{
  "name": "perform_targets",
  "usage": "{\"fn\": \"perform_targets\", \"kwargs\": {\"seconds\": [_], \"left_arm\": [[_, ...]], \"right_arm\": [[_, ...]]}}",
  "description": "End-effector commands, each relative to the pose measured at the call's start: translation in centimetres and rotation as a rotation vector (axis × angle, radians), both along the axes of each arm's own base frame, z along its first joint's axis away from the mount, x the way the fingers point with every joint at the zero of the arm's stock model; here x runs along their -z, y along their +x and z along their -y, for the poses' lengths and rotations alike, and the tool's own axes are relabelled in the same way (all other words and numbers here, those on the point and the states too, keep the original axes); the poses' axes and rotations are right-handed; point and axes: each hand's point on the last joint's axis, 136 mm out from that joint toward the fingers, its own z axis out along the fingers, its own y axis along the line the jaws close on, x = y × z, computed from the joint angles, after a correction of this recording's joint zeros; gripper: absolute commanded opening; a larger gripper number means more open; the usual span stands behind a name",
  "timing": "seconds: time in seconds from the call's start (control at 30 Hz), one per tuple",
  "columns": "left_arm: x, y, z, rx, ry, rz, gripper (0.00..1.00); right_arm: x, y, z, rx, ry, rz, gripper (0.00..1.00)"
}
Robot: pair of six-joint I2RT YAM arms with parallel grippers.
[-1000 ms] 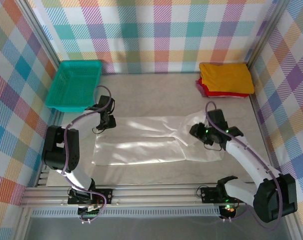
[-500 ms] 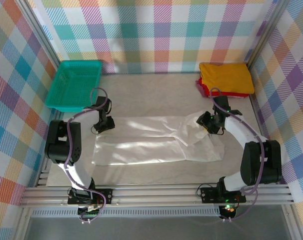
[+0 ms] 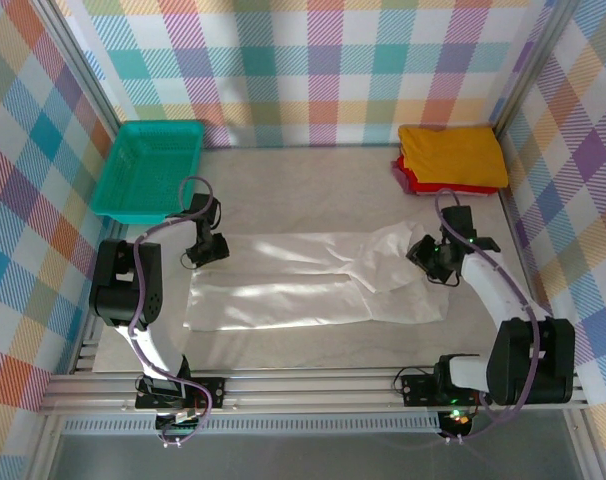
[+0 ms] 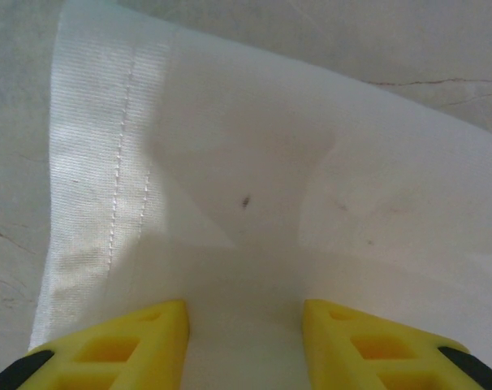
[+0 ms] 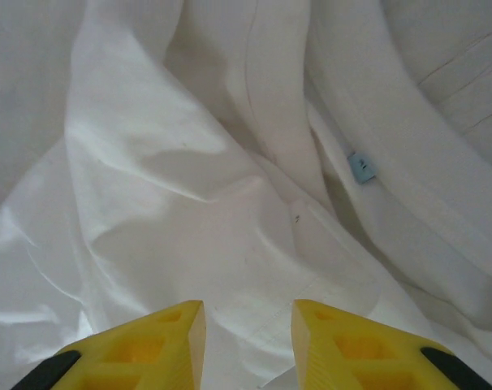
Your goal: Fold and stack the t-shirts
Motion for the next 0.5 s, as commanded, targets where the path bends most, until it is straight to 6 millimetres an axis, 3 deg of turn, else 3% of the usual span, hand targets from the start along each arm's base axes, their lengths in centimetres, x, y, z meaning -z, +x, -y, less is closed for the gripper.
{"fn": "perform_targets", "kwargs": {"seconds": [0.0,0.1,0.2,0.33,0.47], "left_arm": [[0.2,0.2,-0.3,-0.006,-0.005,-0.012,0.42],[0.3,0.3,-0.1,-0.001,-0.014,-0.011,0.42],[1.1,0.0,-0.2,-0.024,-0.032,-0.035,0.37],[3.0,-1.3,-0.7,-0.135,-0.149,-0.066,0.34],[4.8,-3.2,-0.5,-0.219,-0.279,-0.116,0.28]], "right_arm": [[0.6,0.1,-0.7,-0.043,0.046,-0.012,0.33],[1.3,0.9,-1.9,-0.082,0.108,-0.008,0.27],[3.5,0.0,-1.6,-0.080,0.087,-0.079,0.13],[6.6,-2.6,0.0,-0.012,0.017,-0.183,0.10],[8.3,-3.9,0.0,0.006,0.027,-0.221,0.09]]}}
